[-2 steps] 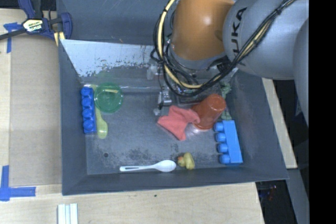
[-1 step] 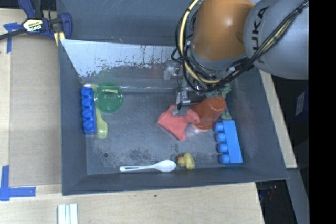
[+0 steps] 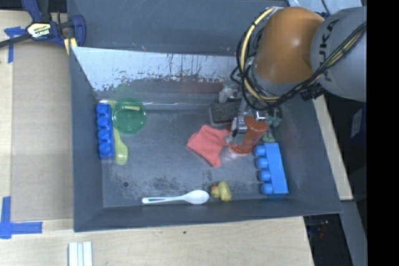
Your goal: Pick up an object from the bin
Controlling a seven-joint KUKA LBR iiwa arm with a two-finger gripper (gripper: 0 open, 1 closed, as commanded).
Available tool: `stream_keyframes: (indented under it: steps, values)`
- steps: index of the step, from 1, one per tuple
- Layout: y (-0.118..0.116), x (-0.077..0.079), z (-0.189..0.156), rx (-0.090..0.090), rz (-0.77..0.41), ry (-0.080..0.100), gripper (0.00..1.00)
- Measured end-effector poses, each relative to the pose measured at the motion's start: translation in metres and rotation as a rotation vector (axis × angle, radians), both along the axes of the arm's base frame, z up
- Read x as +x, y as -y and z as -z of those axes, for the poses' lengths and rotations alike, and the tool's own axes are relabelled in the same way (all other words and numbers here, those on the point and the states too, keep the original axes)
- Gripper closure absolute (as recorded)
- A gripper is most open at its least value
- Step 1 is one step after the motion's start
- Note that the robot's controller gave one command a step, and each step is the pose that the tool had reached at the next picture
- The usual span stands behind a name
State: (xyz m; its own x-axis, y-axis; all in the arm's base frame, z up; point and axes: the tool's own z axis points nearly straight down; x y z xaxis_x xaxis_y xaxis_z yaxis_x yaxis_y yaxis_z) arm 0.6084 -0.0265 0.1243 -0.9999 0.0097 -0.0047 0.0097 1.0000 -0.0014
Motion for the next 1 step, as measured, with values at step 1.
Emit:
stream_keyframes:
  steps: [1]
  values:
    - [-0.0099, -0.0136, 0.0444, 0.004, -0.018, 0.012, 0.0]
